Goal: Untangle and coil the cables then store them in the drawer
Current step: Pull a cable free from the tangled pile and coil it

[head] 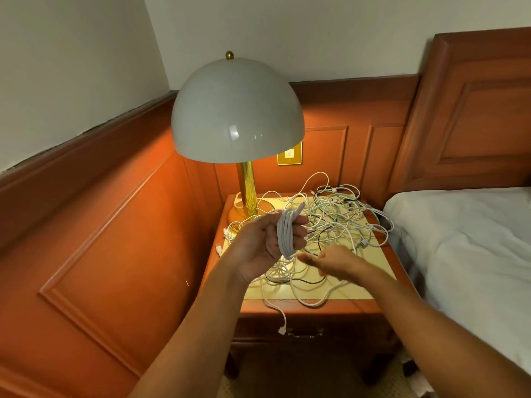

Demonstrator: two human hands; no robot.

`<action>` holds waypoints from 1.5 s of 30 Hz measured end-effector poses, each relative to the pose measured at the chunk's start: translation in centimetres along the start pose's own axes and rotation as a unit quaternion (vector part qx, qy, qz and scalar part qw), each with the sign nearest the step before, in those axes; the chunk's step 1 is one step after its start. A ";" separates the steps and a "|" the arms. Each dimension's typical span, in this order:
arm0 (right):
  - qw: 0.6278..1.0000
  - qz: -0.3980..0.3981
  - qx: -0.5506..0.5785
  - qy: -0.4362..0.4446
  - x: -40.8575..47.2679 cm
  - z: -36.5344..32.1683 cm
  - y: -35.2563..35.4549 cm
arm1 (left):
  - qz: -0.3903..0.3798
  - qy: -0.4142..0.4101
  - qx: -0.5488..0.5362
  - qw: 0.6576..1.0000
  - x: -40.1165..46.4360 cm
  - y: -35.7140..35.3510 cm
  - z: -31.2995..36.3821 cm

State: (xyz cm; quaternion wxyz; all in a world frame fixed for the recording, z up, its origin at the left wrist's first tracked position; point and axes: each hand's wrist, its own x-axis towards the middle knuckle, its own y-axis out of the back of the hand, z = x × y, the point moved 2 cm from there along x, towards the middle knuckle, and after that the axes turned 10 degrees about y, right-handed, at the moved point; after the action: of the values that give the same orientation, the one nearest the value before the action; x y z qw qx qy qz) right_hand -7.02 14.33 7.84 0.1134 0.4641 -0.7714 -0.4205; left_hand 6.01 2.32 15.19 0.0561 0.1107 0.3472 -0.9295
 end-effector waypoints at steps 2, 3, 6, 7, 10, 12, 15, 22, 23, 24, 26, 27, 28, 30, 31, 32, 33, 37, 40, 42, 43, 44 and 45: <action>0.999 0.005 -0.023 0.041 1.2 -1.2 3.0 | -0.006 0.006 0.039 0.999 -0.3 0.0 0.0; 0.998 0.012 -0.030 0.056 1.6 -1.9 4.5 | -0.009 0.010 0.064 0.998 -0.3 0.1 0.0; 0.985 0.048 -0.108 0.122 2.7 -4.2 8.5 | -0.011 0.015 0.142 0.990 -0.2 0.4 -0.3; 0.973 0.065 -0.166 0.145 2.7 -5.3 9.6 | -0.005 0.015 0.157 0.988 0.0 0.5 -0.4; 0.911 0.125 -0.351 0.179 2.3 -8.3 11.6 | 0.019 0.021 0.185 0.982 0.8 0.9 -0.6; 0.891 0.155 -0.386 0.182 1.5 -9.8 12.1 | 0.036 0.023 0.200 0.979 1.4 1.6 -0.8; 0.909 0.144 -0.329 0.213 0.2 -10.8 11.1 | 0.080 0.013 0.165 0.983 2.3 2.3 -0.8; 0.963 0.137 -0.074 0.220 -4.2 -8.5 3.5 | 0.102 -0.029 0.022 0.994 3.6 1.7 0.6; 0.963 0.157 -0.023 0.216 -4.6 -7.7 2.2 | 0.093 -0.022 0.011 0.995 3.8 1.6 0.6; 0.962 0.174 0.035 0.206 -4.7 -7.0 1.0 | 0.083 -0.009 -0.004 0.996 4.0 1.5 0.5; 0.949 0.185 0.179 0.182 -4.8 -5.6 -1.1 | 0.070 0.016 -0.026 0.997 4.0 1.2 0.0; 0.936 0.181 0.251 0.169 -4.8 -4.9 -1.9 | 0.064 0.021 -0.032 0.997 4.1 1.1 -0.2; 0.923 0.166 0.310 0.153 -4.7 -4.2 -2.6 | 0.060 0.019 -0.038 0.997 4.1 1.2 -0.4; 0.913 0.107 0.375 0.121 -4.6 -3.1 -3.9 | 0.051 0.011 -0.060 0.997 4.0 1.4 -0.6; 0.913 0.073 0.385 0.113 -4.5 -2.6 -4.6 | 0.045 0.008 -0.066 0.997 3.9 1.5 -0.5; 0.914 0.043 0.389 0.107 -4.3 -2.2 -5.1 | 0.039 0.007 -0.065 0.997 3.8 1.6 -0.4; 0.914 0.017 0.393 0.104 -4.0 -1.6 -5.5 | 0.032 0.007 -0.061 0.998 3.6 1.5 -0.3; 0.922 -0.042 0.371 0.106 -1.9 -0.1 -5.4 | 0.018 -0.002 -0.058 0.998 2.9 1.3 0.0; 0.969 0.022 0.232 0.076 0.2 -0.1 -2.9 | 0.007 -0.005 -0.034 0.999 2.2 1.3 0.2; 0.994 0.067 0.073 0.056 1.4 -0.4 -0.2 | 0.005 -0.006 0.014 1.000 1.7 1.2 0.2; 0.996 0.074 -0.008 0.050 1.9 -0.7 1.3 | 0.003 -0.006 0.039 0.999 1.5 1.1 0.2; 0.993 0.076 -0.075 0.047 2.3 -1.1 2.6 | -0.002 -0.006 0.060 0.998 1.3 1.0 0.2; 0.989 0.074 -0.120 0.054 2.6 -1.7 3.8 | -0.008 -0.006 0.079 0.997 1.2 0.9 0.2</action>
State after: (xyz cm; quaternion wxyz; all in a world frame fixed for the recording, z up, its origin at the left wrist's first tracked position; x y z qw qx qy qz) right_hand -9.81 12.07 11.21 0.2403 0.4111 -0.7401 -0.4749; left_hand 4.99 1.51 14.48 0.0420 0.1062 0.2732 -0.9552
